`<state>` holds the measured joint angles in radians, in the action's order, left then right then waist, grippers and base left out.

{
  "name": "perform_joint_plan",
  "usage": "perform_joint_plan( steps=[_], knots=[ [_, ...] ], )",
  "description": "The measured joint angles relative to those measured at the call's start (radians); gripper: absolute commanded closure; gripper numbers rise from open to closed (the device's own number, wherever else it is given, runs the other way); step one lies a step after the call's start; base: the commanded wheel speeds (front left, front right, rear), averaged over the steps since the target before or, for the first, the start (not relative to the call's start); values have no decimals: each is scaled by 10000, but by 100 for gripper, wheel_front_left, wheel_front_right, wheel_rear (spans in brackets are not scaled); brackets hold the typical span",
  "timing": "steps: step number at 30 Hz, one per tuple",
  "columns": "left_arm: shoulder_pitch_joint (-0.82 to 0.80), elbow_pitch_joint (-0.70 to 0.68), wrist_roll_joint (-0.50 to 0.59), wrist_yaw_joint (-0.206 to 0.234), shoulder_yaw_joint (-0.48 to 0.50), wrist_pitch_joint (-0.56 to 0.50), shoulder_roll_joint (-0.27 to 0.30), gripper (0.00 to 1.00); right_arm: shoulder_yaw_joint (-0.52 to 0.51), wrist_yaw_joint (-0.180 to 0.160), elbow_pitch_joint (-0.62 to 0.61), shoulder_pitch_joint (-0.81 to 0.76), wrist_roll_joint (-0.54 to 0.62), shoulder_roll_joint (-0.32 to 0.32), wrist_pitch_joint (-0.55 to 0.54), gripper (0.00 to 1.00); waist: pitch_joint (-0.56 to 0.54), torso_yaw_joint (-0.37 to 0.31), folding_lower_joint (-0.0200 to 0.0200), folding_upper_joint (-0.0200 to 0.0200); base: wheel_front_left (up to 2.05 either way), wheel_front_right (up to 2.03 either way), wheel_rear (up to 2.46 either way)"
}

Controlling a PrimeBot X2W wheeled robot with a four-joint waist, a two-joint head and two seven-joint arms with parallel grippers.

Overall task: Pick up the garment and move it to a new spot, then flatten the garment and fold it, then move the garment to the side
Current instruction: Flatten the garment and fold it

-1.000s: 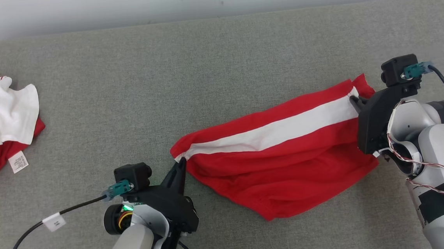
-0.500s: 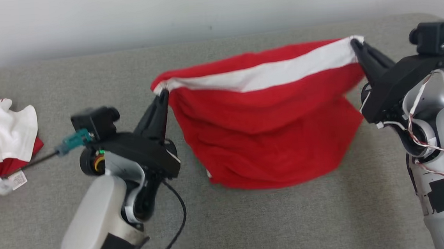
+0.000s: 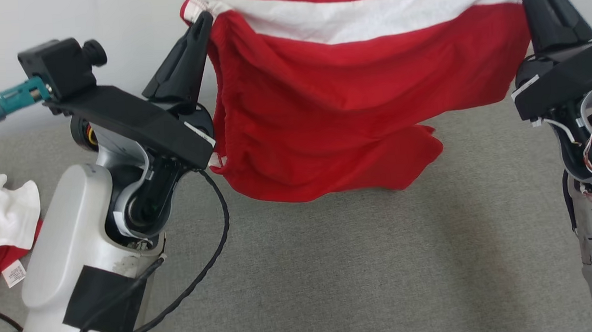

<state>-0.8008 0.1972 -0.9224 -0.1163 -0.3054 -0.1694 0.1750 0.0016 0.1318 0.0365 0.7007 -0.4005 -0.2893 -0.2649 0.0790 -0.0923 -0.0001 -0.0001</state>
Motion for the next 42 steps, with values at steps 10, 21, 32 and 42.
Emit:
perform_joint_plan(
  steps=[10, 21, 32, 42],
  knots=[
    [-253, -546, -500, 295, 173, -629, 52, 100, 176, 0, -77, 420, -58, -420, 510, 100, -228, -367, 0, 0, 0, 0, 0],
    [-1017, 328, -389, 765, 384, -650, 115, 100, 1340, 0, 1323, 1611, 73, -740, 675, 100, 644, -516, 1, 1, 0, 0, 0],
    [-3743, 2293, 819, 1166, 650, 957, 67, 100, 2366, 0, 4213, 5445, 144, -316, 2426, 100, 2369, -636, 3, 3, 0, 0, 0],
    [-5570, 3488, 2029, 849, 773, 3864, 33, 100, 2600, 0, 6132, 7448, 922, -121, 5035, 100, 3678, -688, 3, 3, 0, 0, 0]
  ],
)
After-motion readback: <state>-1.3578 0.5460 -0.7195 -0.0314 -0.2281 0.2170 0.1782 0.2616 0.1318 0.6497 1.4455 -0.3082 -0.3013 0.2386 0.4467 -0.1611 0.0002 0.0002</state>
